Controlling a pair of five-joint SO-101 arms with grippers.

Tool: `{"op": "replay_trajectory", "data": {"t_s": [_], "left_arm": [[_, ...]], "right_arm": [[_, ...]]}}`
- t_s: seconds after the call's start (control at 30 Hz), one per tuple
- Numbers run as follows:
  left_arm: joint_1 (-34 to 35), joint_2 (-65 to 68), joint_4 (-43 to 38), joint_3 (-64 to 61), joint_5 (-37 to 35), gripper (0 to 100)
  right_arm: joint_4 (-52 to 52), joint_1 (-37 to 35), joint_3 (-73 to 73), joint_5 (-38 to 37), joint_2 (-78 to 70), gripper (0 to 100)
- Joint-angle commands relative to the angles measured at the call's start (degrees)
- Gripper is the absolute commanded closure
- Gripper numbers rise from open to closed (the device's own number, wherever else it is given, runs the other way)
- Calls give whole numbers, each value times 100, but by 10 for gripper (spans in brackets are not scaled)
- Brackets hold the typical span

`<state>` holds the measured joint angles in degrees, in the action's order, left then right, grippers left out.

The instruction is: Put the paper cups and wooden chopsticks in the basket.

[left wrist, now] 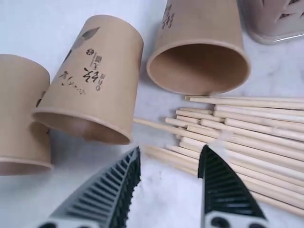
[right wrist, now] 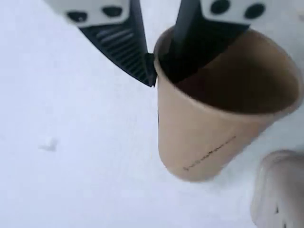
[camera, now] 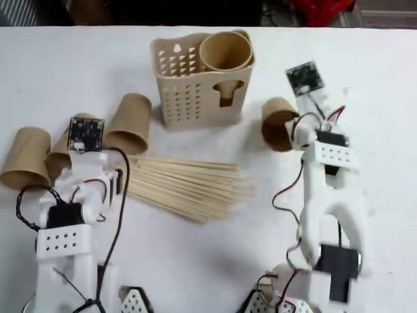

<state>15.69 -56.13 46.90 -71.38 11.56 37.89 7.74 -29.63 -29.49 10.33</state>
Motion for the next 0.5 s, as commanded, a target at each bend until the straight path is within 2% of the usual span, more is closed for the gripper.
{"op": "replay_trajectory", "data": {"t_s": [0.0, 0.23, 0.47], "left_arm": [[4, -110, -404, -70, -62, 793], [4, -110, -396, -79, -79, 793], [4, -110, -396, -79, -79, 793]], "right_arm": [[1393, 40, 747, 404, 927, 984], [2229, 13, 2119, 1090, 1807, 984], [2756, -901, 4000, 2066, 1895, 984]]}}
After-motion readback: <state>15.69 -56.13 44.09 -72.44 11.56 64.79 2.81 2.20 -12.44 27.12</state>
